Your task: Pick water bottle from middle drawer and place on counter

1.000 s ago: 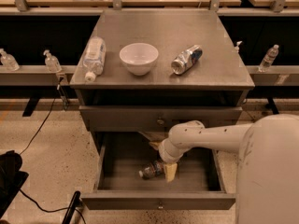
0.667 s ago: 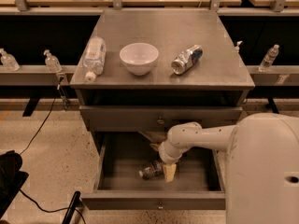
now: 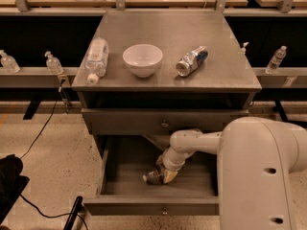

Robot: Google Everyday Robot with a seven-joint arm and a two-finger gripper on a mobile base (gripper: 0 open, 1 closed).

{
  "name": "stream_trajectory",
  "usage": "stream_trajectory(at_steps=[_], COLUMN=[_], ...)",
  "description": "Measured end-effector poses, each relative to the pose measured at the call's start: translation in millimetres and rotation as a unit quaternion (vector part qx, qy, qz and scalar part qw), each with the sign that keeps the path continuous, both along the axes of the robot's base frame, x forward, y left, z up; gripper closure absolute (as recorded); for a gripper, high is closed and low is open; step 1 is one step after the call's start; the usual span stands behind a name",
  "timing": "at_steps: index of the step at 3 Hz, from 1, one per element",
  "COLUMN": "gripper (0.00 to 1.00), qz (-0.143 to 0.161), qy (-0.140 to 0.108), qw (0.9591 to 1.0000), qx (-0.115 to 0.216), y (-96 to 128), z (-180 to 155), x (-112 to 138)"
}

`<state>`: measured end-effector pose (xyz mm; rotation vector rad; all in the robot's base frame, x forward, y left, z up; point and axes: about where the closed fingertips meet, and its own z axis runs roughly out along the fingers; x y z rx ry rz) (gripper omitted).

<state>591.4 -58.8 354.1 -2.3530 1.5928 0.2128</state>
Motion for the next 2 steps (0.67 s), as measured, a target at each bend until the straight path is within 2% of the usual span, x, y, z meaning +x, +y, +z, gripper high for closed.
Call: stream_trajectory(at_steps=[1, 2], gripper=[0.74, 1.00], qz=[-0.006, -0.005], qy=[0.015, 0.014], qw=[0.9998, 0.9998], qx=[0.012, 0.015], y=[1.4, 1.3], z=[-4.6, -2.7], x=[0.4, 0.2])
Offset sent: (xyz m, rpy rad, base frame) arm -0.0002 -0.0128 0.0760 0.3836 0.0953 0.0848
